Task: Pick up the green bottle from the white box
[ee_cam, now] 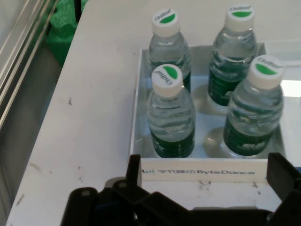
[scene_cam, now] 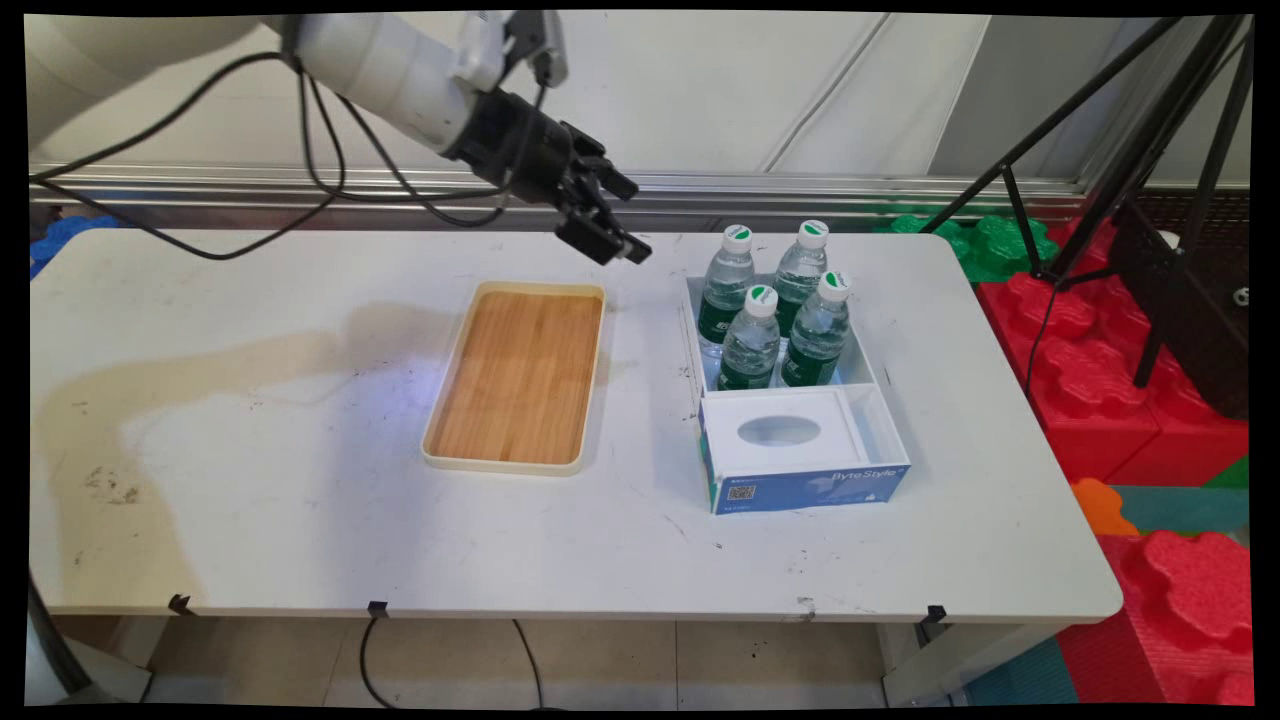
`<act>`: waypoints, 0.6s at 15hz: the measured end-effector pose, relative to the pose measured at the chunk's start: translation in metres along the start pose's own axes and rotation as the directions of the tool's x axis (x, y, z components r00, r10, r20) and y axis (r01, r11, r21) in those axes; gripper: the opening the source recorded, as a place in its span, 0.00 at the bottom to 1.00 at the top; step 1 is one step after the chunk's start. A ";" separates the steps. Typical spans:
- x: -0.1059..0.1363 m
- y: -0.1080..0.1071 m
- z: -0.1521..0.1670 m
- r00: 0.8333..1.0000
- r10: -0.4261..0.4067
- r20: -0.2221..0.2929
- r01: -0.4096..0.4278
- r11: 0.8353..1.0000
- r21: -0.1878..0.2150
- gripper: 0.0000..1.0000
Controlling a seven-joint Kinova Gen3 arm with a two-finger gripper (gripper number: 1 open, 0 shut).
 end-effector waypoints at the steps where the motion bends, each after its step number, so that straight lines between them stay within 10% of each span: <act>1: 0.000 -0.002 0.006 1.000 0.001 0.002 -0.001 1.000 -0.001 1.00; 9: -0.002 -0.018 0.072 1.000 -0.015 0.023 0.015 1.000 -0.021 1.00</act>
